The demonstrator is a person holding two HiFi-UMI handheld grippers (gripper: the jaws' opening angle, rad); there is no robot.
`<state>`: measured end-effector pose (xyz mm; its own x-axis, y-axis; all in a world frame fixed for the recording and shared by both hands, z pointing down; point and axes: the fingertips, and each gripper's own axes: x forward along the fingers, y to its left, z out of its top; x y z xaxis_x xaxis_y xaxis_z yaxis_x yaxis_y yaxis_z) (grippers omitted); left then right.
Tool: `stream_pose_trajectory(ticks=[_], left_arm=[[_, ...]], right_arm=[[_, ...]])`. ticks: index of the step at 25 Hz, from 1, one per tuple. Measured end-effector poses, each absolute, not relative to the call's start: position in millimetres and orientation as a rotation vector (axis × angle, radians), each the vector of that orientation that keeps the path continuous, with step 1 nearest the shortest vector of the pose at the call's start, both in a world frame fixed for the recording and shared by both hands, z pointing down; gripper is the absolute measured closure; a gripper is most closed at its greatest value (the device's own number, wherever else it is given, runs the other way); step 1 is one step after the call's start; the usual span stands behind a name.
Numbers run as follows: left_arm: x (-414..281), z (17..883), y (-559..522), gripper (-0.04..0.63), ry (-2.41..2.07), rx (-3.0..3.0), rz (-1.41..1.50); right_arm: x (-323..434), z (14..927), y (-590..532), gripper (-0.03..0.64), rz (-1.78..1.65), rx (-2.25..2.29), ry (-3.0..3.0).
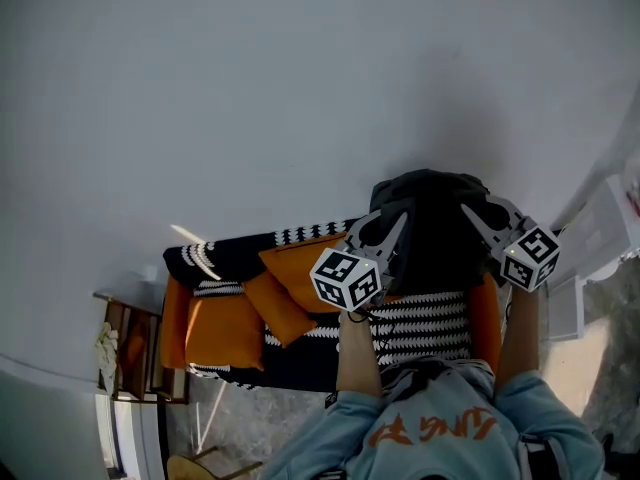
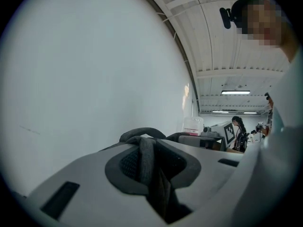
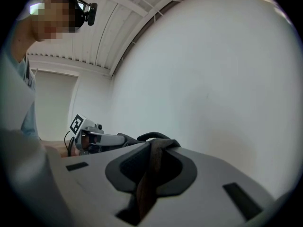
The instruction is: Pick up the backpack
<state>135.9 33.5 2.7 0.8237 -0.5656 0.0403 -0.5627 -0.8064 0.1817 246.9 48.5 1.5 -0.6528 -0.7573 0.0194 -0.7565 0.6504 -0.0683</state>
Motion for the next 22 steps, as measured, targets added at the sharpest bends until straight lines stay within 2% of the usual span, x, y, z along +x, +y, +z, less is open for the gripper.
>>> stream_pose_trajectory(ticks=[22], left_arm=[[123, 22, 33, 0.529, -0.866, 2.809, 0.008]], right_arm=[[233, 14, 48, 0.568, -0.148, -1.334, 2.86]])
